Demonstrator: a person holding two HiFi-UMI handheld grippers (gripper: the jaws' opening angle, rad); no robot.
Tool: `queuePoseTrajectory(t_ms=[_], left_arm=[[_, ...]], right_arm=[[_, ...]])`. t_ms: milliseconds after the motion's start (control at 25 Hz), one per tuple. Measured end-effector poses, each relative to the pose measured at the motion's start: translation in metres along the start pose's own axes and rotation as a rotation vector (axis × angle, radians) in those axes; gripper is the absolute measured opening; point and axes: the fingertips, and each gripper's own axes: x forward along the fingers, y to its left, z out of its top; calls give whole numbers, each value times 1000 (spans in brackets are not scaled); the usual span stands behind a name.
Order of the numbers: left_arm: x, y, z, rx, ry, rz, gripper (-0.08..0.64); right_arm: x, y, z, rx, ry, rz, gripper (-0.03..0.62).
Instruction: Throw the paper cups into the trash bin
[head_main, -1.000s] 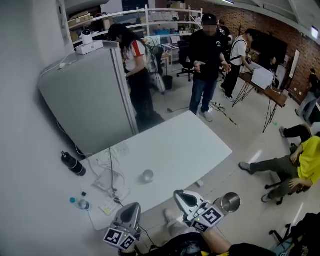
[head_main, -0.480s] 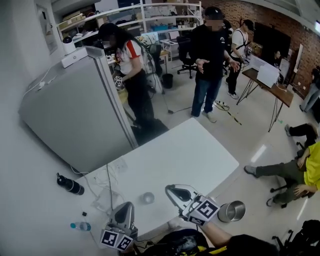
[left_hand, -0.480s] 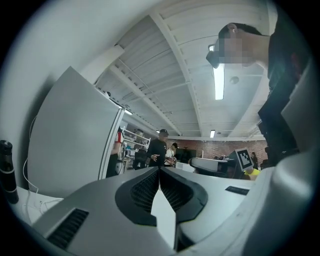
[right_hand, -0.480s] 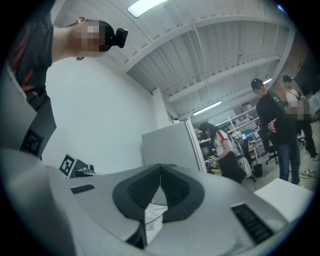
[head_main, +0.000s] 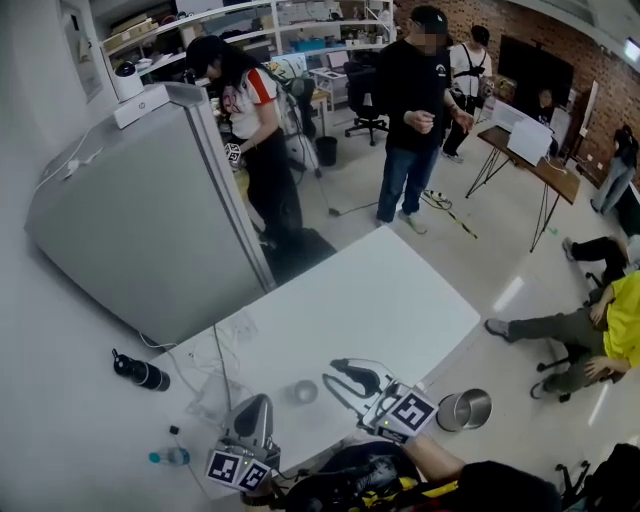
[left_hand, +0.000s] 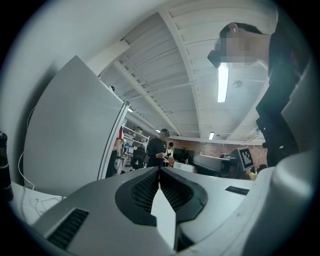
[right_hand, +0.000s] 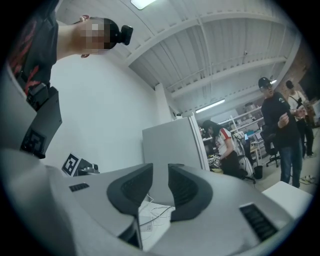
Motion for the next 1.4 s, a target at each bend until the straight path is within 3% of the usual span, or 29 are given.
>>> queuePoseTrajectory(t_ms=[120,280,480,600,680,760,920,1160,1320,1400], left_arm=[[1,7,1,3,-12,-11,14],[-6,18,-5,1,1,-3,14],[-15,33,-4,27,-10,46,14],[-21,37,-2,37,-15,73,14],[-24,38,-2,47,-15,86,14],[-26,39,-2,60,-6,102,14],[-33,40,-7,71,30,134,14],[-19,38,-1,63,38,158,14],[-47,39,-5,53,77,215,14],[-46,41,-10,63,81,205,14]], right_arm=[[1,5,-3,-10,12,-13,101],[2,7,-27,-47,76,3,189],[-8,0,-101,-52,238,11,266],[-13,-6,-157,-45,343,9,267],[-13,-9,-191,-30,397,17,318],[-10,-12,-219,-17,438,20,320],[-6,-18,-284,-38,543,22,382],[17,-44,-349,-43,636,5,382],[34,-12,-384,-37,694,57,382],[43,-18,-388,-66,703,54,382]])
